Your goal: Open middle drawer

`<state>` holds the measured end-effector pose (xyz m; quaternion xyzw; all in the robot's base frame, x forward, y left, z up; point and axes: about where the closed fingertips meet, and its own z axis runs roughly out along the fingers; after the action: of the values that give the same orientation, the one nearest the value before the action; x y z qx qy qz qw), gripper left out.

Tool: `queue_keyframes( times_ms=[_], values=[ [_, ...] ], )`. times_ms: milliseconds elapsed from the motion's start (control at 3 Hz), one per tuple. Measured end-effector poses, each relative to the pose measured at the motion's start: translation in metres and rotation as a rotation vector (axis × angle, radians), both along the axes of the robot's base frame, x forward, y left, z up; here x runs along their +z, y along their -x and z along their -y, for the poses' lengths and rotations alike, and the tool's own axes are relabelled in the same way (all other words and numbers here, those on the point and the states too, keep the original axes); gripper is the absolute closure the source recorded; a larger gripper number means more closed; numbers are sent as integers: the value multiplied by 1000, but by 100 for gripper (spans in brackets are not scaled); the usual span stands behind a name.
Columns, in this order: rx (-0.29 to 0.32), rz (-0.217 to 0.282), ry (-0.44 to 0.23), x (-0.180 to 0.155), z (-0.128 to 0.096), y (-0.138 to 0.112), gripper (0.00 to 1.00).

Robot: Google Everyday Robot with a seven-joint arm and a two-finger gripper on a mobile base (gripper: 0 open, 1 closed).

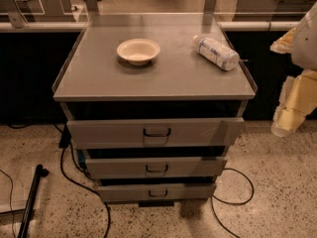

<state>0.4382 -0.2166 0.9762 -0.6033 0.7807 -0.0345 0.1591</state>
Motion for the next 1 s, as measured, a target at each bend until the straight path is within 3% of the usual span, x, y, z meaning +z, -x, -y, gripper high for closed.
queue_keyframes(
  times_ms=[333, 667, 1000],
  values=[
    [1, 3, -2, 1, -1, 0, 0],
    [4, 3, -141, -36, -9, 11, 0],
    [24, -13, -285, -93, -29, 27, 0]
  ],
)
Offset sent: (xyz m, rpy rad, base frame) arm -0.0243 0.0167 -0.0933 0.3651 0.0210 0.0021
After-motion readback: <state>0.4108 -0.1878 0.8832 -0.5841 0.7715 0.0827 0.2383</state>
